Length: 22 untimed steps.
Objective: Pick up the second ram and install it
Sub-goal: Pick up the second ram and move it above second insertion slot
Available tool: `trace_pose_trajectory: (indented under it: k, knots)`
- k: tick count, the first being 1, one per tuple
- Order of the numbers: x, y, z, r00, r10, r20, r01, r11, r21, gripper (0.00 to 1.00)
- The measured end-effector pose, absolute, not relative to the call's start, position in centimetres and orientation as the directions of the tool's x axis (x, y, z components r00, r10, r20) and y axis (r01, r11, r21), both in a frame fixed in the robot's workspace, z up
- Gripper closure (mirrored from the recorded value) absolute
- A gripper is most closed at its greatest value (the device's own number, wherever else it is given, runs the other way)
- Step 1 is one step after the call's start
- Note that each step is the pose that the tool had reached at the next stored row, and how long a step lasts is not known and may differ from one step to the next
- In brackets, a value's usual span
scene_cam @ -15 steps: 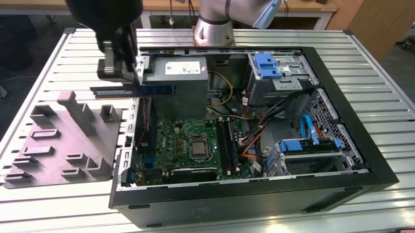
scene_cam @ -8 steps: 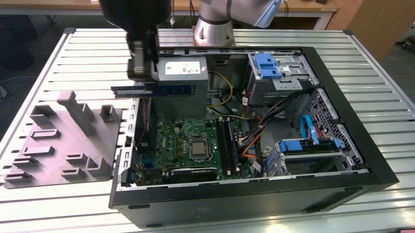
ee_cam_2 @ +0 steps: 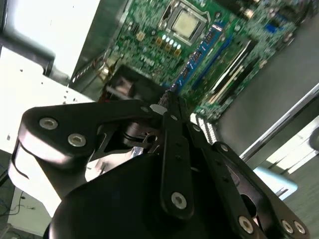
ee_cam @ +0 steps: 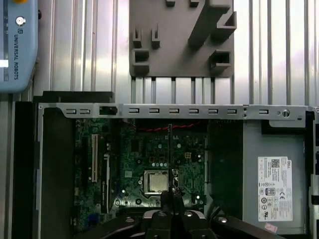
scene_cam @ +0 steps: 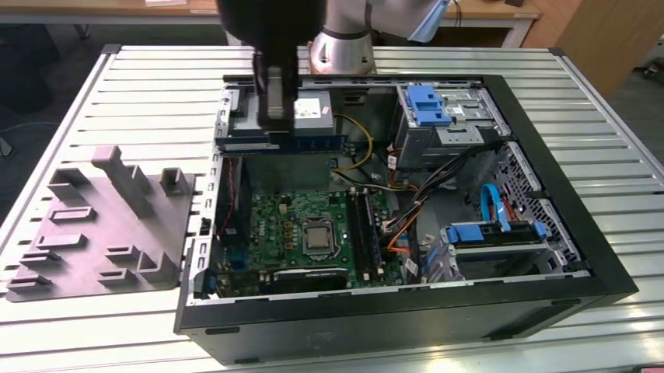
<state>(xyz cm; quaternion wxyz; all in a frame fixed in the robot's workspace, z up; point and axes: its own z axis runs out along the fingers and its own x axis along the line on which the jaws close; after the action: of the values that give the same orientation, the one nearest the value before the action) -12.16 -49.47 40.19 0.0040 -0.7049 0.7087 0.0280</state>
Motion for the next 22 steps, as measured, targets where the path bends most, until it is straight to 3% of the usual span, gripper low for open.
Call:
trace_pose_trajectory:
  k: [22]
  knots:
    - [-7.3, -49.5, 40.0, -0.006, -0.999, -0.046, -0.999, 0.005, 0.034, 0.89]
